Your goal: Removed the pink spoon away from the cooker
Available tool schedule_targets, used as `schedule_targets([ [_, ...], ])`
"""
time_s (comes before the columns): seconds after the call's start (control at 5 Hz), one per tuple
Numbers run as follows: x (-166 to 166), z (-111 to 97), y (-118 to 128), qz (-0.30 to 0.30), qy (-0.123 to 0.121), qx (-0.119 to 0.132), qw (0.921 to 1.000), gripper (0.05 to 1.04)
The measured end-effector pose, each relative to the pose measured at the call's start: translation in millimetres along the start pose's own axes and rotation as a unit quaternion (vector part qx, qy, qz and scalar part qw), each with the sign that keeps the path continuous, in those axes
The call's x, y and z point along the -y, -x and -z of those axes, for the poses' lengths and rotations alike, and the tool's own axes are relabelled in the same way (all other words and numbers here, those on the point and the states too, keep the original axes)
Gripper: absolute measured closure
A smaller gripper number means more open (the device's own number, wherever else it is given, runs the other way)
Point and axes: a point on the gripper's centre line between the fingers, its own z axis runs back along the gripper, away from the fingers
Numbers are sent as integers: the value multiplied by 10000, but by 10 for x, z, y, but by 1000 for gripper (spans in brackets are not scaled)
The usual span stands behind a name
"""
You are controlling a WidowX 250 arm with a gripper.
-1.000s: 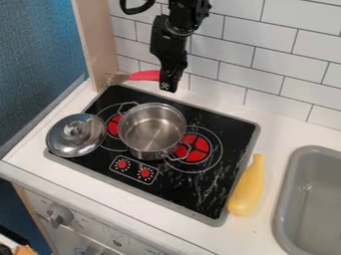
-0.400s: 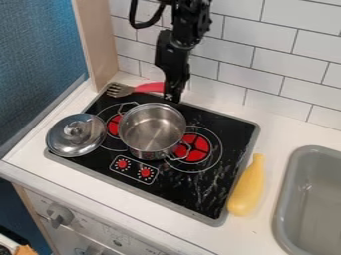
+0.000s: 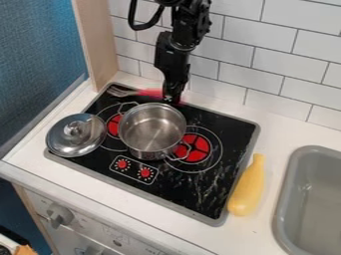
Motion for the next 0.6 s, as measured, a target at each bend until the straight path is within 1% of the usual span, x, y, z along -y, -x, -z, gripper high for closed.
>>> schedule_targets([
  [0.2,-7,12,-9,43,-35,-57,10000,87],
  [0.4,-4,13,-33,86,-39,-95,9999,83],
  [0.6,18,-86,-89,193,-48,-34,9998,83],
])
